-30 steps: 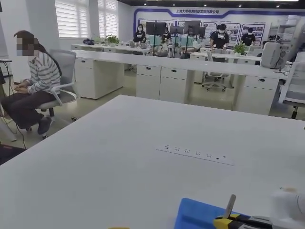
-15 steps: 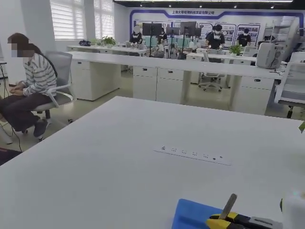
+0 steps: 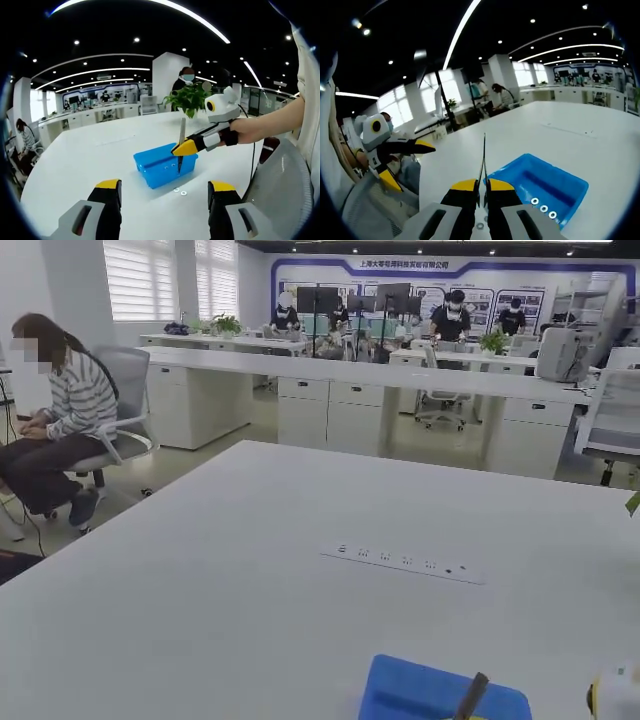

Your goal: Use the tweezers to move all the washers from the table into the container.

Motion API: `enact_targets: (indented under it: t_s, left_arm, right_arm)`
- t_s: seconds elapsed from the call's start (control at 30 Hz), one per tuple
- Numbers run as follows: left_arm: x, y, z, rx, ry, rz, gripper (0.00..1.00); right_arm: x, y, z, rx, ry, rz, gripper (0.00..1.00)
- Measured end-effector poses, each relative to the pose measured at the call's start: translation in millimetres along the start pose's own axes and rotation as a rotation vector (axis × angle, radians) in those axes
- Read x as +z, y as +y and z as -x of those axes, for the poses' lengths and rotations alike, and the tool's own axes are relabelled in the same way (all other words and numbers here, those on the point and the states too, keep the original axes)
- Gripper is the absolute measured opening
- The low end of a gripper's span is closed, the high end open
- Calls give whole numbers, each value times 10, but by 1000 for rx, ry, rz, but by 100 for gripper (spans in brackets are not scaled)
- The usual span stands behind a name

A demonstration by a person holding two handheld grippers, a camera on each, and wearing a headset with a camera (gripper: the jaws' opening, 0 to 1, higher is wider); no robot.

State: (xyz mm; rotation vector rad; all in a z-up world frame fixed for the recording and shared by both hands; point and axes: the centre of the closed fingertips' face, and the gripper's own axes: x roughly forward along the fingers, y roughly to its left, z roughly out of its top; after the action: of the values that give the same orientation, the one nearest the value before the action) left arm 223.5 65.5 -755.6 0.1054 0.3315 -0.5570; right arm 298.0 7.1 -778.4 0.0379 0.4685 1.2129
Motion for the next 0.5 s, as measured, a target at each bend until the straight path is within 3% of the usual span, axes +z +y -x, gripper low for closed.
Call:
enact_targets:
  t_s: [0.5]
  left_arm:
    - [0, 17, 8, 6, -3, 5, 70]
  right_arm:
    - [-355, 42, -126, 7, 77, -52, 4]
